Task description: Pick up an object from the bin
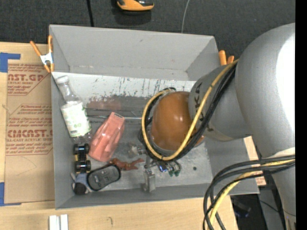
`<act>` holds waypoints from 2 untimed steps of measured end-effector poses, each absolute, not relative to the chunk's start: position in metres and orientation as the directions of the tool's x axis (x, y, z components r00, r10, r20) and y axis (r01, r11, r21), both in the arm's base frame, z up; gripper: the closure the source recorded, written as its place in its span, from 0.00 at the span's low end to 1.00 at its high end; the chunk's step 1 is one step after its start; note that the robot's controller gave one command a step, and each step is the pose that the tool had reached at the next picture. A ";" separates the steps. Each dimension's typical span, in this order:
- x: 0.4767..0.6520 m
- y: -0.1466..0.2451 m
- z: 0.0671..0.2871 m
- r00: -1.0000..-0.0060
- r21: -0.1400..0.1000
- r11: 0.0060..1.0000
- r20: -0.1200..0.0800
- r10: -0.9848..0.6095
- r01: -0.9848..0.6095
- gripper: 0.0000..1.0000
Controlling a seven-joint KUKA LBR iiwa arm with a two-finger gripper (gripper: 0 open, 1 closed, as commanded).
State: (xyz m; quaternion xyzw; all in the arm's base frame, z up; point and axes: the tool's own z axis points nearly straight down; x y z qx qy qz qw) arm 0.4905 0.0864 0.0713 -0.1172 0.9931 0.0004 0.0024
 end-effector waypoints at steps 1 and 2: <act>0.489 0.122 0.070 -0.979 0.001 0.979 -0.003 -0.204 -0.204 1.00; 0.489 0.122 0.070 -0.979 0.001 0.979 -0.003 -0.204 -0.204 1.00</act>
Offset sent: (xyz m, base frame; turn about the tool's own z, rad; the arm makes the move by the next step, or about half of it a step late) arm 0.0000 0.0000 0.0000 0.0000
